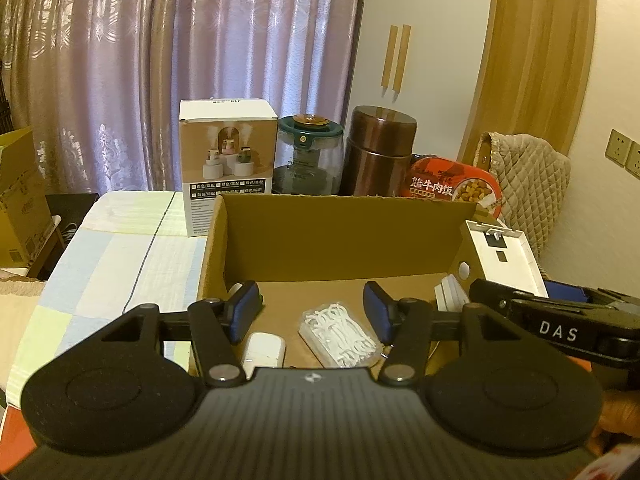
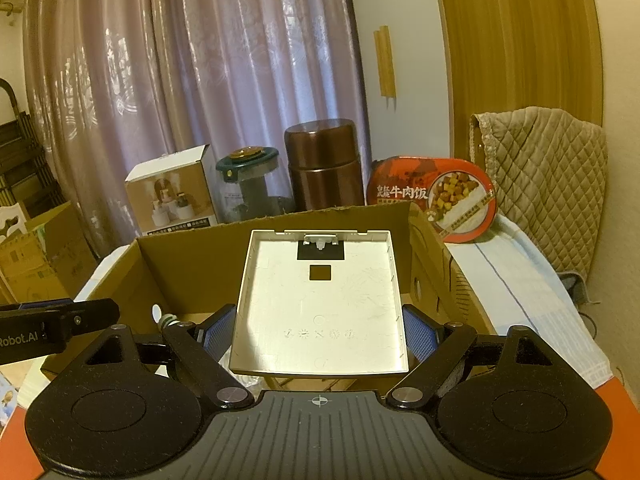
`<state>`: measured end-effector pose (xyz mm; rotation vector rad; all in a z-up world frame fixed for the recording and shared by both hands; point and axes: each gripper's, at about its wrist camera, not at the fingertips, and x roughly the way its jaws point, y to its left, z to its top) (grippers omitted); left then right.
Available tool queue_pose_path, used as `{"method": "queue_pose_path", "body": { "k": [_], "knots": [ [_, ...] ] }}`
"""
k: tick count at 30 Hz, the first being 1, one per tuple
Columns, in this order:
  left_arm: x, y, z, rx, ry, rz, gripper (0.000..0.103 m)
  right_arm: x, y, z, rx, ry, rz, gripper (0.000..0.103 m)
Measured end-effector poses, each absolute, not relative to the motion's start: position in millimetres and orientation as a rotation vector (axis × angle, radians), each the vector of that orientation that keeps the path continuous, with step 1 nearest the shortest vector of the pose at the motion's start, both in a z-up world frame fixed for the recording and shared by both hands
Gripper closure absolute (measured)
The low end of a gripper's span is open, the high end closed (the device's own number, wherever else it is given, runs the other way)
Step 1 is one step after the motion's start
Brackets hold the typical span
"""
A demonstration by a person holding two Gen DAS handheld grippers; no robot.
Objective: Organize rigid objects
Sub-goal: 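Lower the white tray into the box and open the right tool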
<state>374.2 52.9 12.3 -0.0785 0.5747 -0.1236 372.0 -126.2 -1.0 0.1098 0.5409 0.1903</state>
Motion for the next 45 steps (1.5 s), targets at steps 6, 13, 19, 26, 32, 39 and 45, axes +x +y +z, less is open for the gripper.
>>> {"method": "queue_pose_path", "body": {
  "k": [6, 13, 19, 26, 32, 39, 45],
  "knots": [
    [374, 52, 12, -0.077, 0.574, -0.125, 0.05, 372, -128, -1, 0.11, 0.541, 0.191, 0.02],
    [374, 51, 12, -0.078, 0.574, -0.126, 0.05, 373, -129, -1, 0.109, 0.539, 0.187, 0.02],
    [375, 51, 12, -0.08, 0.574, -0.124, 0.049, 373, -127, 1, 0.107, 0.507, 0.215, 0.019],
    [375, 54, 14, -0.085, 0.572, -0.119, 0.049, 373, -132, 3, 0.113, 0.483, 0.176, 0.016],
    [374, 58, 16, -0.085, 0.562, -0.113, 0.047, 371, -146, 7, 0.151, 0.448, 0.117, 0.016],
    [374, 60, 16, -0.085, 0.562, -0.108, 0.045, 369, -158, 13, 0.184, 0.422, 0.09, 0.015],
    [372, 61, 17, -0.075, 0.554, -0.112, 0.044, 363, -161, 16, 0.179, 0.395, 0.098, 0.015]
  ]
}}
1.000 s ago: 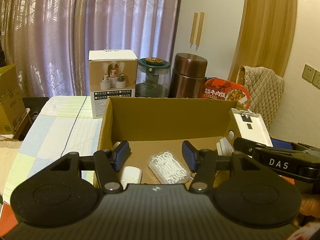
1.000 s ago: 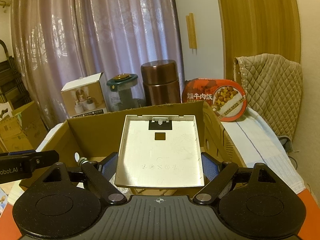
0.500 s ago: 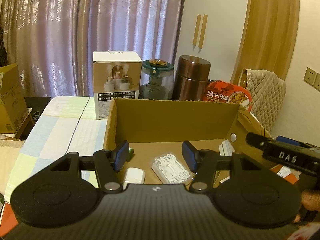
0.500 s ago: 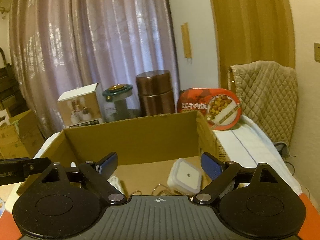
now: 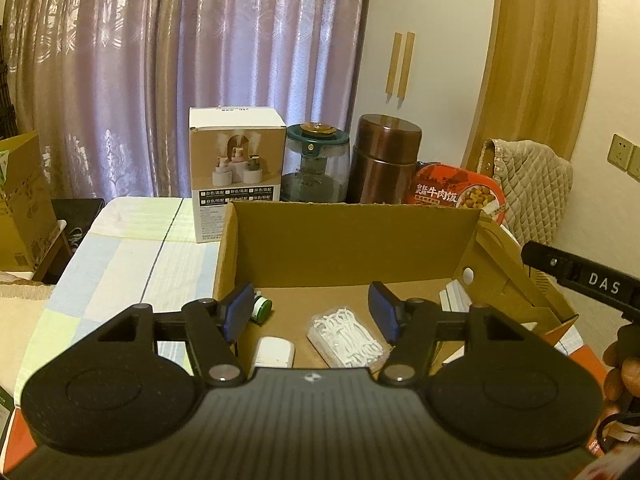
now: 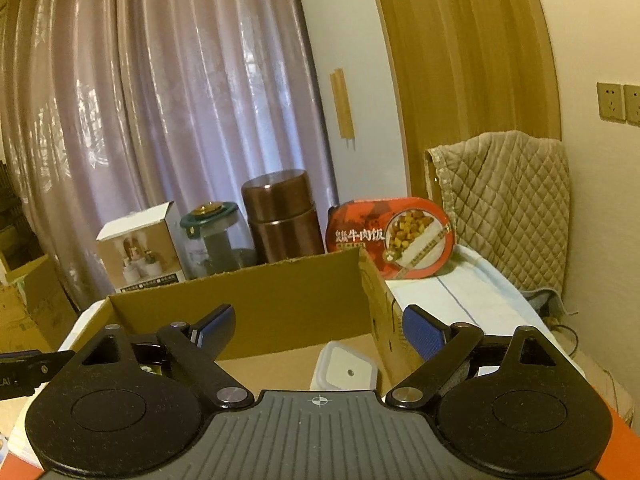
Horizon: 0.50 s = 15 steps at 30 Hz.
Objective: Organize rigid objects
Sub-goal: 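Lower the white tray into the box and open the right tool, then withdraw both tools from the box back over the orange mat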
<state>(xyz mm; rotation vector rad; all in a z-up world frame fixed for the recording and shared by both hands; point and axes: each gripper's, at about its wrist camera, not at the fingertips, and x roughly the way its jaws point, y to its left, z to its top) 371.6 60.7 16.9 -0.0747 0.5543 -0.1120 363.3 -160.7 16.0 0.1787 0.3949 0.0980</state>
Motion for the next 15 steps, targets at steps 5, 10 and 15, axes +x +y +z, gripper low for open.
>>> {"method": "queue_pose_path", "body": {
  "k": [5, 10, 15],
  "knots": [
    [361, 61, 20, -0.071, 0.549, -0.103, 0.044, 353, -163, 19, 0.182, 0.381, 0.121, 0.015],
    [343, 58, 25, -0.064, 0.537, -0.104, 0.043, 335, -162, 24, 0.167, 0.365, 0.153, 0.015],
    [315, 54, 24, -0.049, 0.542, -0.107, 0.043, 314, -165, 26, 0.177, 0.371, 0.169, 0.015]
  ]
}}
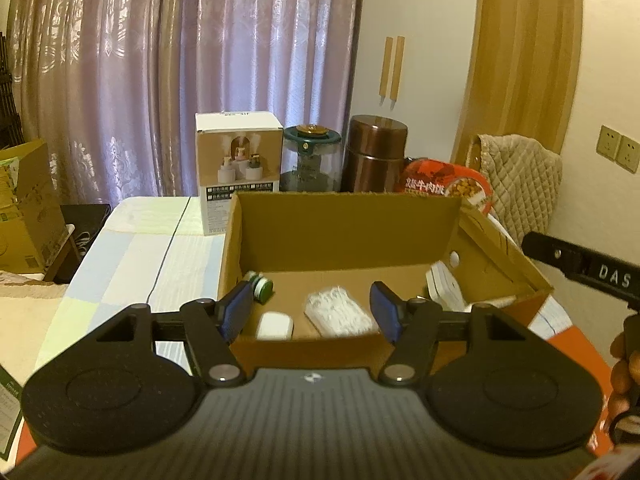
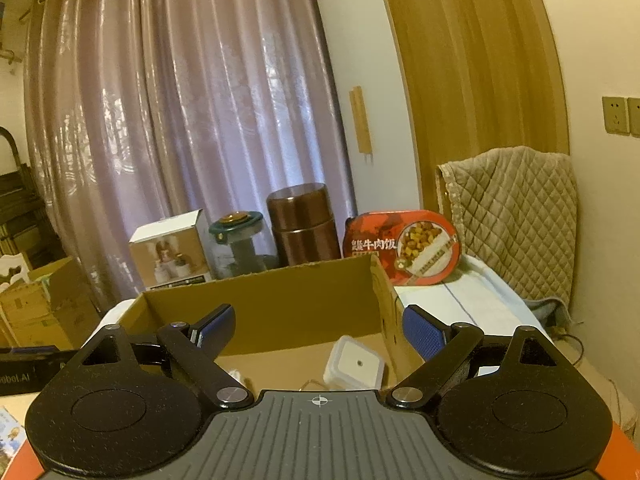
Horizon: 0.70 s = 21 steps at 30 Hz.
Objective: Organize rigid objects
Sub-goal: 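Withdraw both tools from the box back over the orange mat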
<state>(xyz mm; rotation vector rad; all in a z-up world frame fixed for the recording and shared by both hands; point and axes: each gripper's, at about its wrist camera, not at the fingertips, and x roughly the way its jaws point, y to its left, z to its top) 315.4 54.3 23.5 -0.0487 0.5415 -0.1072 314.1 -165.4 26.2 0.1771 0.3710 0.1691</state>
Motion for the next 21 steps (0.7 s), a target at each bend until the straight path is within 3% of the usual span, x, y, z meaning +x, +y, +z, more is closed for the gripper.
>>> {"method": "queue_pose_path", "body": {
  "k": [13, 21],
  "knots": [
    [252, 64, 15, -0.055, 0.575, -0.073, 0.036, 258, -177, 20, 0.122, 0.417, 0.19, 0.015],
    [215, 81, -3, -0.059, 0.606, -0.042, 0.023, 226, -178, 3, 0.008, 0.484, 0.271, 0.015]
  ]
}}
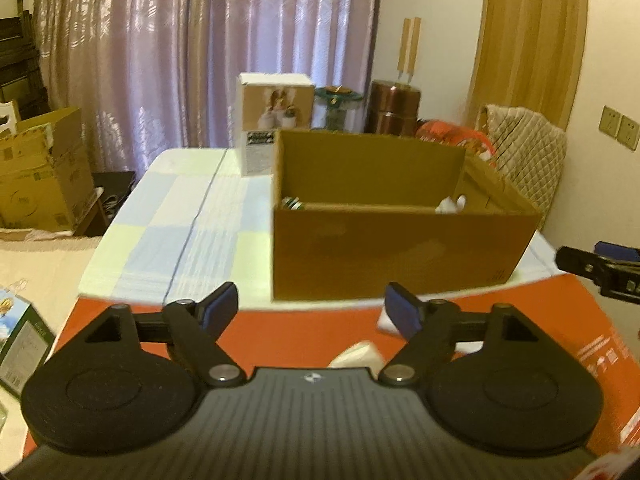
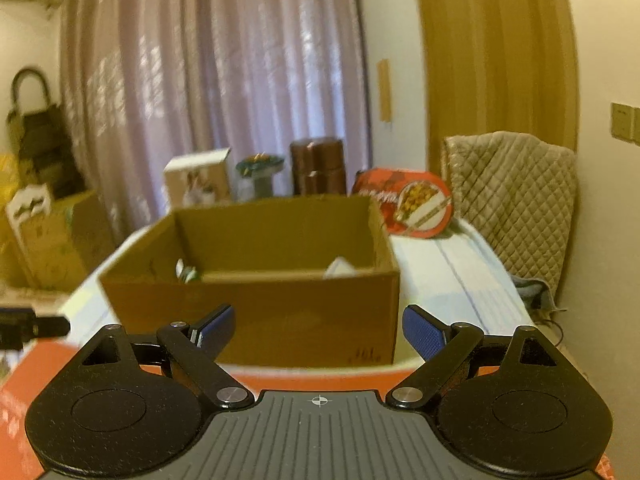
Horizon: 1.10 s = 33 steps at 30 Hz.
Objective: Organize rigid objects
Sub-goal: 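Withdraw both tools from the box back over the orange mat, then grasp the white plug with the left tool while the right tool grasps the white remote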
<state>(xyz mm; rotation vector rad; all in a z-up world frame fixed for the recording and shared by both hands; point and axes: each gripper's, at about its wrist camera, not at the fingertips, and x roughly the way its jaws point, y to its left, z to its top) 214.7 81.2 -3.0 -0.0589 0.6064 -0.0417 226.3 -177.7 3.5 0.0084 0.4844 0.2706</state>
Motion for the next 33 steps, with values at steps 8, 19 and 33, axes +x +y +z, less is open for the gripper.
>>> {"method": "queue_pose_path", "body": {
  "k": [8, 19, 33],
  "knots": [
    [187, 93, -37, -0.034, 0.68, -0.013, 0.021, 208, -167, -35, -0.187, 0.601, 0.474, 0.015],
    [198, 79, -65, -0.001, 0.728, -0.144, 0.021, 239, -145, -60, -0.268, 0.705, 0.695, 0.016],
    [230, 18, -108, 0.362, 0.671, -0.249, 0.032, 299, -146, -84, -0.236, 0.77, 0.697, 0.022]
  ]
}}
